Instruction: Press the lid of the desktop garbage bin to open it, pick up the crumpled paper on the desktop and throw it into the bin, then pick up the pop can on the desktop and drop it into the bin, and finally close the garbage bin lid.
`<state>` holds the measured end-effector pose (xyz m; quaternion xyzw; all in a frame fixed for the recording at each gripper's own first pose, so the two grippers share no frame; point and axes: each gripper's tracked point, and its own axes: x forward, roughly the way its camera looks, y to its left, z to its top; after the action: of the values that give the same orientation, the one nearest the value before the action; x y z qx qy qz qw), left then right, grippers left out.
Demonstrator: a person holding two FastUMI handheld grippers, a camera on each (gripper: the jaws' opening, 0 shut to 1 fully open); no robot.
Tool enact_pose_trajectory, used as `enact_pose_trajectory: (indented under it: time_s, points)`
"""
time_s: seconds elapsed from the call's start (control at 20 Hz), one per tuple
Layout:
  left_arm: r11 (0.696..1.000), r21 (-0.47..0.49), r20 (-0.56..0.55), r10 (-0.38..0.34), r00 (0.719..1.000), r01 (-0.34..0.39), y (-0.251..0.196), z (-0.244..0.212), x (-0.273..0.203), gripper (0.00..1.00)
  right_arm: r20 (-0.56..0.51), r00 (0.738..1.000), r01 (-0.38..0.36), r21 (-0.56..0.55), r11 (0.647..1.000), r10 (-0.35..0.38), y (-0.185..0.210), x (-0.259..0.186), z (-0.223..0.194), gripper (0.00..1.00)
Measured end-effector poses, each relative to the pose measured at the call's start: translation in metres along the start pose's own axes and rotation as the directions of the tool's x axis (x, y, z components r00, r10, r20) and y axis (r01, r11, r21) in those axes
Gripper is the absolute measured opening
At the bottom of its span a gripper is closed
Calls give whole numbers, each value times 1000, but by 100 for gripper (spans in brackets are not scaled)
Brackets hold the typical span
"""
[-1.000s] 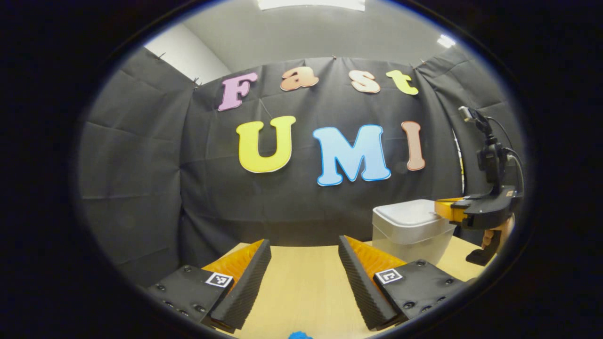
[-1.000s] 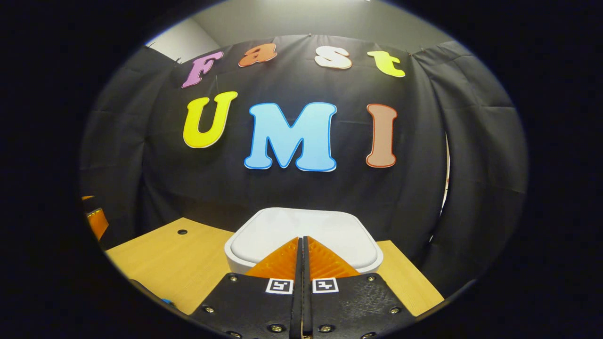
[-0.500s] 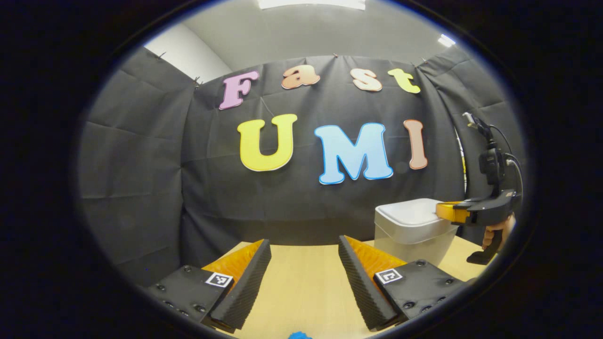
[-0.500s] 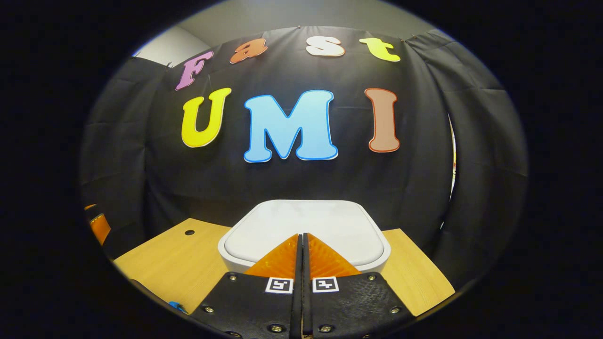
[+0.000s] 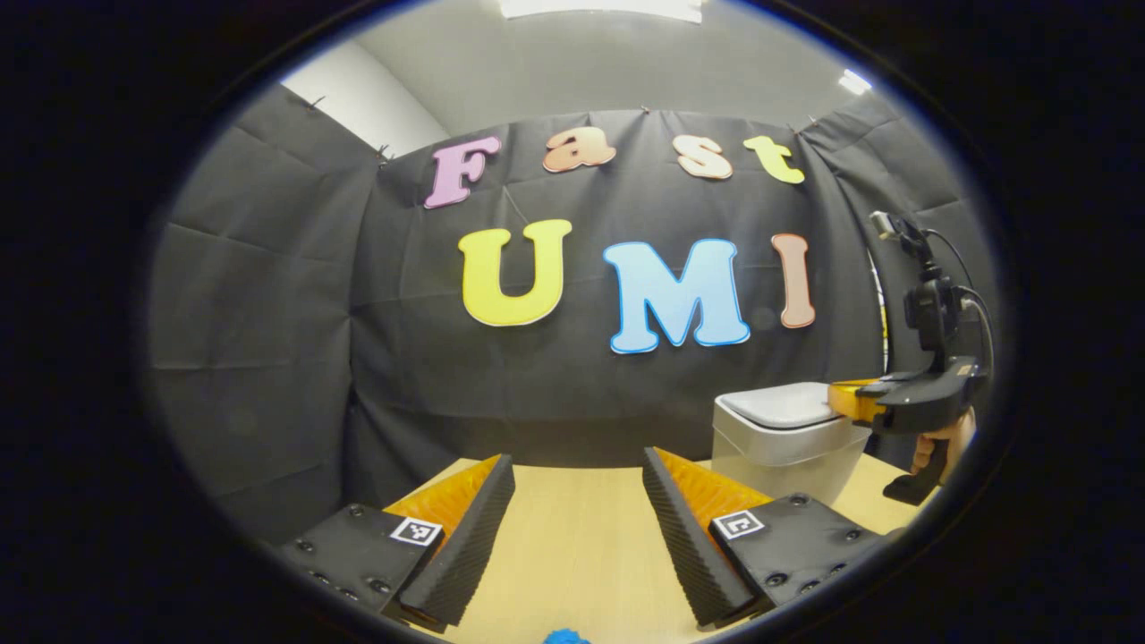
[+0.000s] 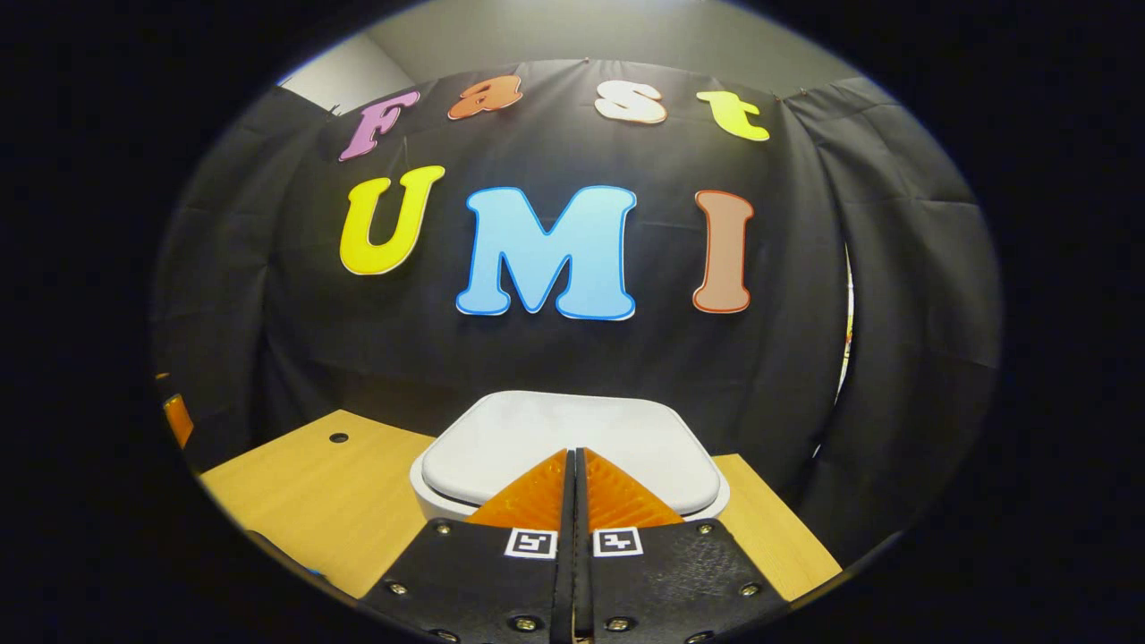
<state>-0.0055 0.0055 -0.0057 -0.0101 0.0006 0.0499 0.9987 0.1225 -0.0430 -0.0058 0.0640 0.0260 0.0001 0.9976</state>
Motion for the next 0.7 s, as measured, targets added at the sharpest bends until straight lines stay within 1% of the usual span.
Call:
enact_pose_trajectory:
  time_s: [0.1, 0.15, 0.25, 0.35, 0.4, 0.45, 0.55, 0.6, 0.7]
  points:
    - [1000, -3, -5, 10, 1000, -10, 5, 0, -2, 90, 31, 999, 5, 9, 1000, -6, -1, -3, 14, 0]
    - [1000, -4, -8, 15, 1000, -15, 8, -2, -3, 94, 40, 999, 8, 7, 1000, -8, -1, -4, 17, 0]
    - [1000, -5, -10, 21, 1000, -21, 12, -3, -6, 98, 56, 998, 11, 3, 1000, -11, -1, -6, 25, 0]
    - [1000, -4, -9, 27, 1000, -27, 15, -2, -7, 98, 77, 997, 10, 8, 1000, -11, 0, -9, 33, 0]
    - [1000, -5, -7, 27, 1000, -27, 16, 0, -8, 94, 88, 996, 12, 11, 1000, -13, -1, -11, 38, 0]
    - [1000, -5, -4, 27, 1000, -27, 16, 0, -8, 98, 96, 995, 14, 12, 1000, -15, -1, -12, 41, 0]
    - [1000, -5, -4, 25, 1000, -25, 17, 0, -9, 98, 118, 993, 15, 15, 1000, -17, -1, -18, 49, 0]
    - [1000, -7, -3, 24, 1000, -24, 17, 0, -9, 94, 124, 992, 15, 15, 1000, -16, -1, -20, 52, 0]
    - [1000, -13, -6, 20, 1000, -20, 16, -2, -12, 93, 126, 992, 15, 12, 1000, -16, -1, -25, 53, 0]
